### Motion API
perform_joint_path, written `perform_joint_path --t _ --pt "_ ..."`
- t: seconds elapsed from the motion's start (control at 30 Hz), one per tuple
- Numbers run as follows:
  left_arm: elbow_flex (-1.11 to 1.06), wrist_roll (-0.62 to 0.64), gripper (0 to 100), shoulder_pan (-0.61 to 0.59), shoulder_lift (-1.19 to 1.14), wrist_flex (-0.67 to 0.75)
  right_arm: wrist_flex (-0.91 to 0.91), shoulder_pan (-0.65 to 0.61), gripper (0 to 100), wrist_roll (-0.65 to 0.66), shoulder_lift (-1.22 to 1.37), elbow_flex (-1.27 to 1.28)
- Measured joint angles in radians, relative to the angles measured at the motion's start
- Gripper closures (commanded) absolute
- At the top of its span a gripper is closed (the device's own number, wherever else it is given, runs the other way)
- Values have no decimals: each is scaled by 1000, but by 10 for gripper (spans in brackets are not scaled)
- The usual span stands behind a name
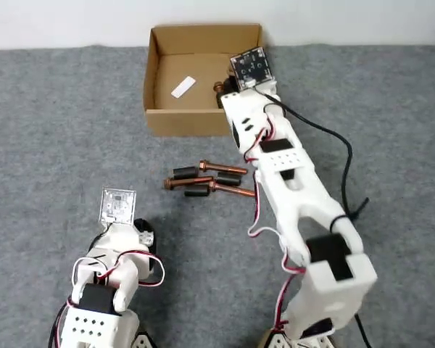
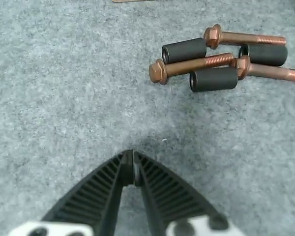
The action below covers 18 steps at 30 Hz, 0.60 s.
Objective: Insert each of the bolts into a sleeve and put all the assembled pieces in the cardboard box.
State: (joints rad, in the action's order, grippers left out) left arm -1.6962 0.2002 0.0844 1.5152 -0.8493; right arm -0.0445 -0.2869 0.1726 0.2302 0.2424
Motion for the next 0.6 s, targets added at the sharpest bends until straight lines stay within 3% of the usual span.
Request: perform_joint_path --t 0.37,0.6 --pt "0 26 994 0 0 0 137 0 980 6 206 -187" --pt "0 28 994 0 0 0 269 -2 877 41 247 -249"
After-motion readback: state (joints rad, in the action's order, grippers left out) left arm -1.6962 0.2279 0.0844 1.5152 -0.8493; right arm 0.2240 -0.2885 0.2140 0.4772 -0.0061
